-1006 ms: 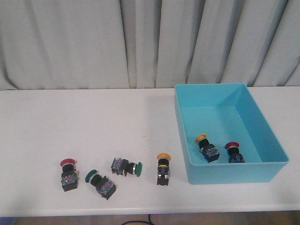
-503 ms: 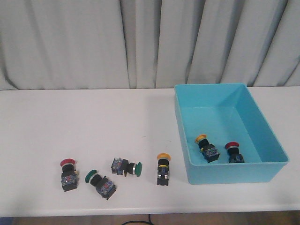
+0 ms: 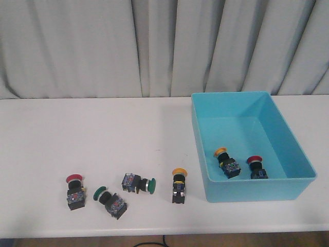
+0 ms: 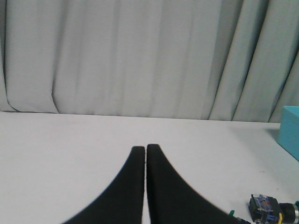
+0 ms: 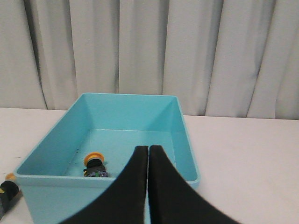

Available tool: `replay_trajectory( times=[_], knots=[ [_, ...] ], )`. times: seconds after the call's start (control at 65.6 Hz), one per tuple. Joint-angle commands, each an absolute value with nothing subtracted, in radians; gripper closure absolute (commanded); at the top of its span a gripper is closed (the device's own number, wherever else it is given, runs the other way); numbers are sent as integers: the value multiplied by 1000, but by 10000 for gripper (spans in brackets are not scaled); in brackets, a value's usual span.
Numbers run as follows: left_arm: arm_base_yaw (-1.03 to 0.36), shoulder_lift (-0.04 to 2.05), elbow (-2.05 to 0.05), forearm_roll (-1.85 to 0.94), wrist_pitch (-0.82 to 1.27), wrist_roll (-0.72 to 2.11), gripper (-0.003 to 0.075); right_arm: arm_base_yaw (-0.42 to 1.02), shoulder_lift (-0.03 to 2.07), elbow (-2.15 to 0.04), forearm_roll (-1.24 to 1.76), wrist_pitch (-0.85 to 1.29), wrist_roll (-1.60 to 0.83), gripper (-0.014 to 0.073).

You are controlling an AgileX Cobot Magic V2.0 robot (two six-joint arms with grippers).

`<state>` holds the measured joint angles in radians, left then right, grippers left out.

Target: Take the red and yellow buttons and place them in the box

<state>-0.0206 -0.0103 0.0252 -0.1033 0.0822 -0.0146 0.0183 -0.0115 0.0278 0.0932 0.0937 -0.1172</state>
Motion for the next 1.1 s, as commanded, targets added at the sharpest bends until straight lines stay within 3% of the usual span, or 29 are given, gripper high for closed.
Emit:
replay_trajectory(
  times=[0.0, 1.083],
  knots=[
    [-20, -25, 52, -115, 13, -18, 727, 13, -21, 37, 92, 21, -121, 598],
    [-20, -25, 52, -115, 13, -18, 727, 13, -21, 38, -22, 18, -14, 598]
  ],
)
